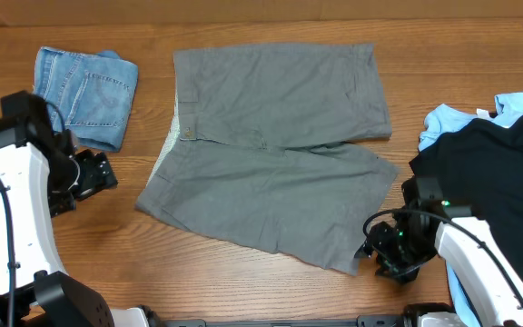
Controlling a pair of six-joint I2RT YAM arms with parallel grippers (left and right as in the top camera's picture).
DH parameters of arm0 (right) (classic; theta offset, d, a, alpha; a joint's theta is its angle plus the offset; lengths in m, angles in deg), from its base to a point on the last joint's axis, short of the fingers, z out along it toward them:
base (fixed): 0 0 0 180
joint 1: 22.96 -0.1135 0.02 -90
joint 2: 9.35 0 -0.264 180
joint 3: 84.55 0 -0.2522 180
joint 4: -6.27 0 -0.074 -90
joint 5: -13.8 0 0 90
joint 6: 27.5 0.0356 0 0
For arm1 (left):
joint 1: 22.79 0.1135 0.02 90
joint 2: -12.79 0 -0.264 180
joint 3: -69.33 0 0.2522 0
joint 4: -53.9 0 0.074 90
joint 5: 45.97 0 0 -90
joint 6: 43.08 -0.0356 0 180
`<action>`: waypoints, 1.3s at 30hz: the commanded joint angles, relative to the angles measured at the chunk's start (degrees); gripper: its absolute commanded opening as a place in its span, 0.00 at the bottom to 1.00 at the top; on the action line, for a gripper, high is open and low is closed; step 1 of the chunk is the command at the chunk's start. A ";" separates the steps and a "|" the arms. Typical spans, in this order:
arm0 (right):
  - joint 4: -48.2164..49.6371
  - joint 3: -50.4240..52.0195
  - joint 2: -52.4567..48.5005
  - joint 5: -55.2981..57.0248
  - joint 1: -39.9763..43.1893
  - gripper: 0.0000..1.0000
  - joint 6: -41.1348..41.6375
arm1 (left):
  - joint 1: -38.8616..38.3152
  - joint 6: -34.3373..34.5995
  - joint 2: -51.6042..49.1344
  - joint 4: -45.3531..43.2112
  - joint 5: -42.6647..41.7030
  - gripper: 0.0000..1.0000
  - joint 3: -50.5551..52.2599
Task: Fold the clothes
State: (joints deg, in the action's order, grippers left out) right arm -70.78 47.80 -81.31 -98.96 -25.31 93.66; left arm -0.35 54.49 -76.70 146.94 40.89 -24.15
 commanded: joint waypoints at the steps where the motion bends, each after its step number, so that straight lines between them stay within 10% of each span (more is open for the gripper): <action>1: 4.61 4.61 0.17 -3.89 -0.33 0.58 3.91 | 0.42 -0.28 0.24 -0.74 -2.73 0.86 0.83; 17: 14.73 9.31 0.15 -10.05 -0.33 0.46 11.65 | 0.39 -0.28 0.24 -1.81 -2.71 0.87 0.83; 26: 13.25 9.27 0.17 -9.92 -0.31 0.04 12.26 | 0.39 -0.28 0.24 -1.73 -2.69 0.87 0.83; 35: 10.51 3.32 0.17 -7.85 -0.33 0.04 8.85 | 0.39 -0.28 0.24 -1.75 -2.69 0.88 0.83; 39: 7.04 2.05 0.17 -5.73 -0.31 0.36 8.92 | 0.39 -0.28 0.24 -1.73 -2.71 0.88 0.83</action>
State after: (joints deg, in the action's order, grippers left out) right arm -62.24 51.63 -81.29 -106.67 -25.31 103.54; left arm 0.08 54.49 -76.70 145.35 38.68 -23.78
